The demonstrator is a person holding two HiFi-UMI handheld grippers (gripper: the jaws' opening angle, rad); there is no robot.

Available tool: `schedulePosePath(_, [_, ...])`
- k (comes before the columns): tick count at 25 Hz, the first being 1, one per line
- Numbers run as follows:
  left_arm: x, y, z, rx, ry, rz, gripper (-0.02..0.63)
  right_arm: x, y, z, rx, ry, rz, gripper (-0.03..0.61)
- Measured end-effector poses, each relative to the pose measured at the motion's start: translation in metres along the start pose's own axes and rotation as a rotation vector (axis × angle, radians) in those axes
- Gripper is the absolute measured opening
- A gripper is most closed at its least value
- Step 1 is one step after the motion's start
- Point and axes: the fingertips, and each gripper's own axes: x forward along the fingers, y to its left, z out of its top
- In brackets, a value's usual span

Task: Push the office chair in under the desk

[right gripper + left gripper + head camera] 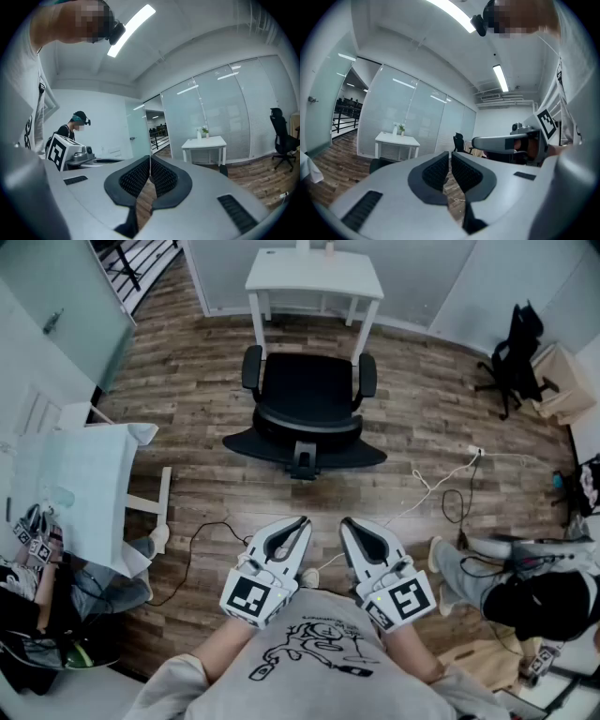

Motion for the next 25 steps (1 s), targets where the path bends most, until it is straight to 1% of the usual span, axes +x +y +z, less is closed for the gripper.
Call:
schedulePosePath(7, [0.003, 0.011, 0.009, 0.007, -0.002, -0.011, 0.02, 0.012, -0.003, 0.006, 0.0, -0.009, -0.007, 0.04])
schedulePosePath(11, [0.0, 0.025, 0.016, 0.007, -0.006, -0.006, 0.02, 0.023, -0.003, 0.013, -0.005, -0.022, -0.015, 0.04])
schedulePosePath(13, [-0.002, 0.034, 0.019, 0.013, -0.006, -0.005, 0.02, 0.029, 0.0, 0.017, -0.001, -0.041, -0.003, 0.04])
schedulePosePath(16, [-0.004, 0.043, 0.023, 0.028, -0.01, -0.016, 0.021, 0.037, 0.005, 0.023, 0.007, -0.069, 0.012, 0.041])
schedulePosePath(21, [-0.009, 0.053, 0.029, 0.057, -0.009, -0.042, 0.021, 0.051, 0.011, 0.028, -0.021, -0.078, -0.017, 0.041])
schedulePosePath(25, [-0.015, 0.06, 0.028, 0.105, -0.001, -0.051, 0.021, 0.058, 0.011, 0.026, -0.057, -0.07, -0.05, 0.041])
